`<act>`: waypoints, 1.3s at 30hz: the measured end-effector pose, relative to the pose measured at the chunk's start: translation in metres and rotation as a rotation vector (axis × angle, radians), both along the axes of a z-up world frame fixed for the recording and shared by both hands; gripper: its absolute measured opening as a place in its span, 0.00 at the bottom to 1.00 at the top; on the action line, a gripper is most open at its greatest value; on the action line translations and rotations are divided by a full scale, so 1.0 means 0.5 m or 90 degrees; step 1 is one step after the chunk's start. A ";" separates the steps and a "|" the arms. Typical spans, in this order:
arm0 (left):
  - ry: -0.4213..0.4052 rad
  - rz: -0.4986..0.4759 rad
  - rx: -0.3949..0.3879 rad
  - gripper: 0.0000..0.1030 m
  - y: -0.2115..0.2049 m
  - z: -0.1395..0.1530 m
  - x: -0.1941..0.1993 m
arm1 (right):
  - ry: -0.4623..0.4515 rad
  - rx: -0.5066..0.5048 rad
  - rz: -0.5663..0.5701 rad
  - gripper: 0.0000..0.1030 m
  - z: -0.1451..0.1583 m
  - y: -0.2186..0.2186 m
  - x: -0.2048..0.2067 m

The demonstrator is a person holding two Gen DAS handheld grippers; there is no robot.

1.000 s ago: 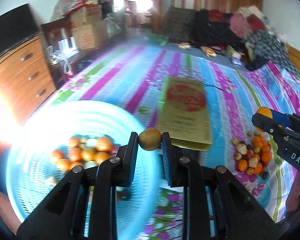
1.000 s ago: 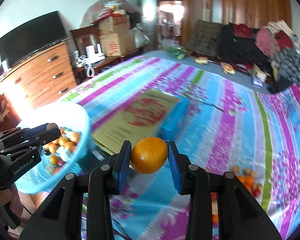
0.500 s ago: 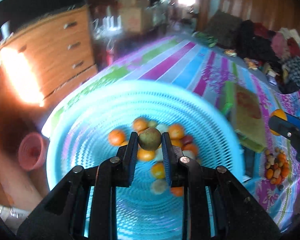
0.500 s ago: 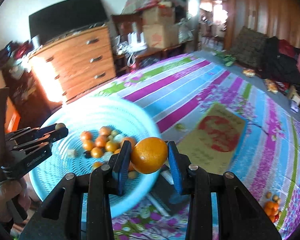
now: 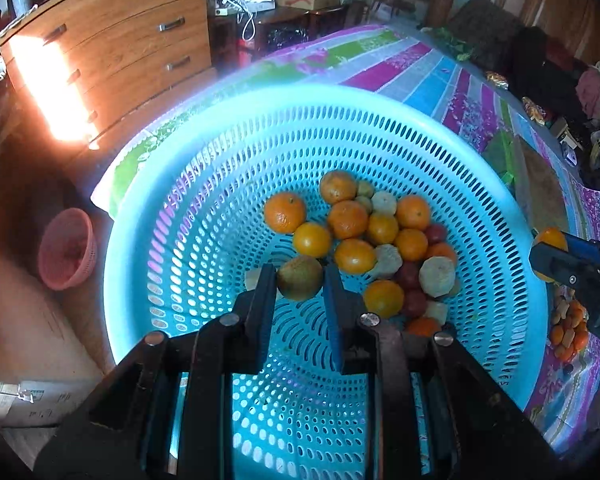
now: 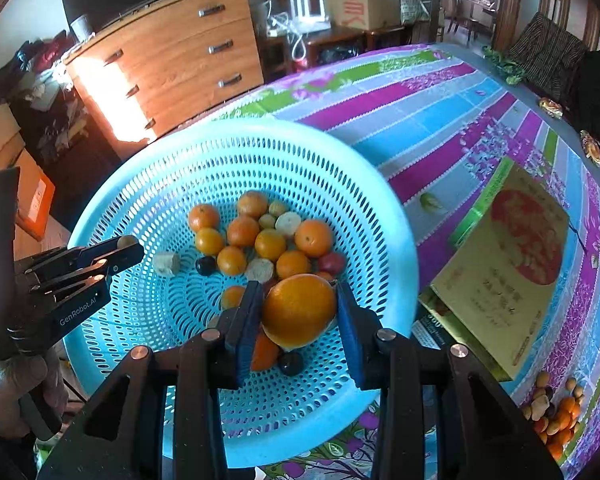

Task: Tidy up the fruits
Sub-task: 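Open both tools to drop the yellow fruit and orange into the basket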

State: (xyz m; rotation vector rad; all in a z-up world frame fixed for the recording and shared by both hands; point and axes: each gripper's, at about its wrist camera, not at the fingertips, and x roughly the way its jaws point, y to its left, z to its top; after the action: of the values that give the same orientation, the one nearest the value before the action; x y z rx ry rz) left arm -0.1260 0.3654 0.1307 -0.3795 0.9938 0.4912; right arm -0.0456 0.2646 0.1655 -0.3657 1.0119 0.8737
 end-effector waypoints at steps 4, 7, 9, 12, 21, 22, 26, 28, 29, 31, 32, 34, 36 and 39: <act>0.006 0.001 -0.007 0.23 0.011 -0.008 -0.006 | 0.006 -0.008 0.006 0.39 -0.009 0.010 -0.005; 0.006 0.002 -0.009 0.23 0.016 -0.009 -0.012 | 0.006 -0.010 0.009 0.39 -0.010 0.017 -0.008; 0.007 0.003 -0.011 0.24 0.021 -0.010 -0.012 | 0.004 -0.012 0.010 0.39 -0.009 0.022 -0.008; 0.009 0.005 -0.010 0.24 0.025 -0.012 -0.012 | 0.002 -0.011 0.009 0.39 -0.009 0.025 -0.007; 0.014 0.017 -0.002 0.44 0.029 -0.011 -0.013 | 0.004 -0.005 0.011 0.51 -0.005 0.029 -0.009; 0.012 0.015 0.001 0.48 0.027 -0.009 -0.013 | 0.003 -0.003 0.011 0.55 -0.004 0.028 -0.010; 0.007 0.028 0.015 0.71 0.024 -0.001 -0.014 | -0.012 0.010 0.008 0.57 0.008 0.023 -0.015; 0.006 0.049 0.038 0.80 0.023 0.009 -0.016 | -0.029 0.022 0.009 0.58 0.022 0.017 -0.022; 0.008 0.059 0.053 0.84 0.022 0.015 -0.016 | -0.035 0.027 0.009 0.58 0.028 0.013 -0.025; 0.010 0.073 0.075 0.90 0.016 0.027 -0.013 | -0.045 0.047 0.006 0.59 0.044 0.002 -0.031; 0.007 0.074 0.084 0.92 0.012 0.033 -0.011 | -0.048 0.056 0.004 0.59 0.051 -0.005 -0.034; -0.011 0.075 0.112 0.94 -0.001 0.050 -0.011 | -0.063 0.076 0.000 0.59 0.069 -0.024 -0.044; -0.031 0.081 0.146 0.98 -0.017 0.071 -0.012 | -0.079 0.088 -0.004 0.59 0.086 -0.043 -0.056; -0.053 0.083 0.199 1.00 -0.048 0.099 -0.012 | -0.110 0.107 -0.010 0.59 0.112 -0.085 -0.078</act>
State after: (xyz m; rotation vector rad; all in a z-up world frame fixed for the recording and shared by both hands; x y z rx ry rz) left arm -0.1320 0.3412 0.1802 -0.1822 0.7993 0.7328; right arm -0.0846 0.2220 0.2215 -0.2845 0.7751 0.8898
